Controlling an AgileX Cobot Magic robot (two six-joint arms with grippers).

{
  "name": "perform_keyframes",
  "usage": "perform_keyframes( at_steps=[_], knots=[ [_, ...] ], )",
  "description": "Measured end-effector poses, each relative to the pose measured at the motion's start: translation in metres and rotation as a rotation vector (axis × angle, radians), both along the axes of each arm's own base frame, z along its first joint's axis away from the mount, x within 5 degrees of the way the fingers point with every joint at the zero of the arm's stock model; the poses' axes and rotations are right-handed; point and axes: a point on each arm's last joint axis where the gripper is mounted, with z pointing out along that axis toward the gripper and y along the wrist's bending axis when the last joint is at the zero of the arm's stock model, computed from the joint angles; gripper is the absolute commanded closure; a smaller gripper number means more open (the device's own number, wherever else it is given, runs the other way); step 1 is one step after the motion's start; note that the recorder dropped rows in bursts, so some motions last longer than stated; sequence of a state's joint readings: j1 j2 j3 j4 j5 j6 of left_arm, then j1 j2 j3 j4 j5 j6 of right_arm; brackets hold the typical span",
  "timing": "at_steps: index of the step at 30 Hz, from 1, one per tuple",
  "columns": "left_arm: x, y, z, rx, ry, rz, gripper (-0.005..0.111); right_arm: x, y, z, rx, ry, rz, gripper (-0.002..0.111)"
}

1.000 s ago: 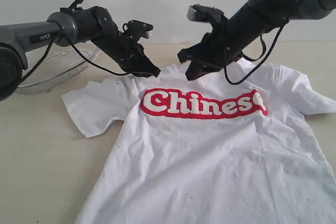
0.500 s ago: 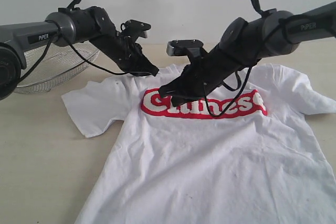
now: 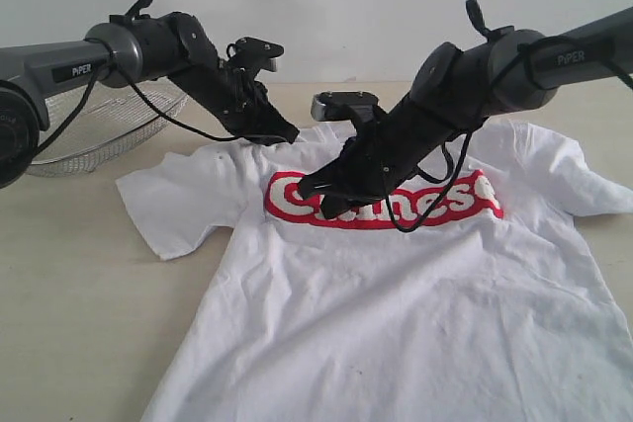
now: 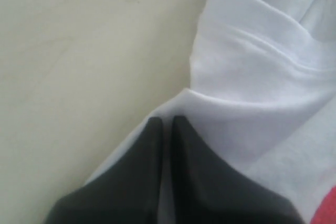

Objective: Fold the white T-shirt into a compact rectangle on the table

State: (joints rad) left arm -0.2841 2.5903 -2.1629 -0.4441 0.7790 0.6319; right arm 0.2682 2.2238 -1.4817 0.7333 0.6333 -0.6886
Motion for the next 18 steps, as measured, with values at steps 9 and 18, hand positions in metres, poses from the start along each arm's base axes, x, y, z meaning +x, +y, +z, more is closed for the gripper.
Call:
perform_keyframes(
  at_steps=[9, 18],
  knots=[
    [0.002, 0.003, -0.001, -0.001, -0.012, 0.013, 0.102, -0.007, -0.005, 0.001, -0.072, 0.078, 0.04, 0.109],
    [0.011, 0.021, -0.001, -0.022, -0.033, 0.067, 0.102, -0.014, -0.004, 0.001, -0.075, 0.123, 0.113, 0.109]
  ],
)
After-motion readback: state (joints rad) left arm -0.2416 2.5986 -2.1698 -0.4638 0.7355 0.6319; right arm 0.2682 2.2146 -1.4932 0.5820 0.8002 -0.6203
